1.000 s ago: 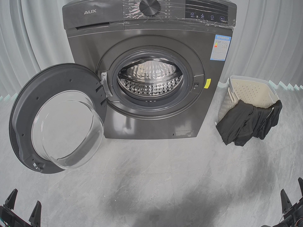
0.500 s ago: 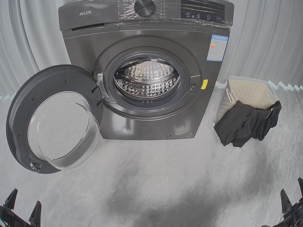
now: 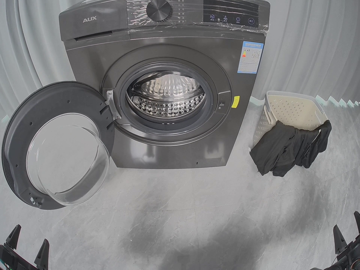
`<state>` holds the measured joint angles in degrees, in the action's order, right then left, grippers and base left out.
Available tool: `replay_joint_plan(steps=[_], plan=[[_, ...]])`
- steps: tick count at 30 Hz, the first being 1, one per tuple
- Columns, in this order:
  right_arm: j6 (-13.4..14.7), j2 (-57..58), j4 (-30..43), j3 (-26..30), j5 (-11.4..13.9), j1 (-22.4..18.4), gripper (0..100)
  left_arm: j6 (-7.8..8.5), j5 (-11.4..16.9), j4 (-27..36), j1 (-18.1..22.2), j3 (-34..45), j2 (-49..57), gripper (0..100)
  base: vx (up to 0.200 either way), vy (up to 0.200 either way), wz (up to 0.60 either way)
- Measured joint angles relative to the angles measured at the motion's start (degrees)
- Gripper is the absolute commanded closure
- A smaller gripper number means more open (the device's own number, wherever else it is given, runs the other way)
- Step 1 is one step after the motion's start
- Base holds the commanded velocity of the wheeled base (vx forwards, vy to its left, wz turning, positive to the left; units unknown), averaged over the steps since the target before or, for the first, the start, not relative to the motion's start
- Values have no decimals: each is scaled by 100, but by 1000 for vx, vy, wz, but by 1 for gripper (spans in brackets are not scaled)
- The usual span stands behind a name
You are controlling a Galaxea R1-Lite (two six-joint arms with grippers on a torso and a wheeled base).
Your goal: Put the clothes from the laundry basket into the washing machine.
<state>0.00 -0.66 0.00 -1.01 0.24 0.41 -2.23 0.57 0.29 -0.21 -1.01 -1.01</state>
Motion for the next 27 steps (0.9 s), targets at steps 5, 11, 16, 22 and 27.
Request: replay_joint_plan(steps=[5, 11, 16, 22, 27], plan=[[0, -2, 0, 0, -2, -1, 0, 5, 2, -2, 0, 0, 0, 0, 200, 0, 0], [2, -7, 2, 0, -2, 0, 0, -4, -4, -5, 5, 0, -2, 0, 0, 0, 0], [0, -9, 0, 0, 0, 0, 0, -4, -6, -2, 2, 0, -2, 0, 0, 0, 0], [0, -11, 0, 0, 0, 0, 0, -9, -4, -2, 0, 0, -2, 0, 0, 0, 0], [0, -11, 0, 0, 0, 5, 0, -9, -6, -2, 0, 0, -2, 0, 0, 0, 0]])
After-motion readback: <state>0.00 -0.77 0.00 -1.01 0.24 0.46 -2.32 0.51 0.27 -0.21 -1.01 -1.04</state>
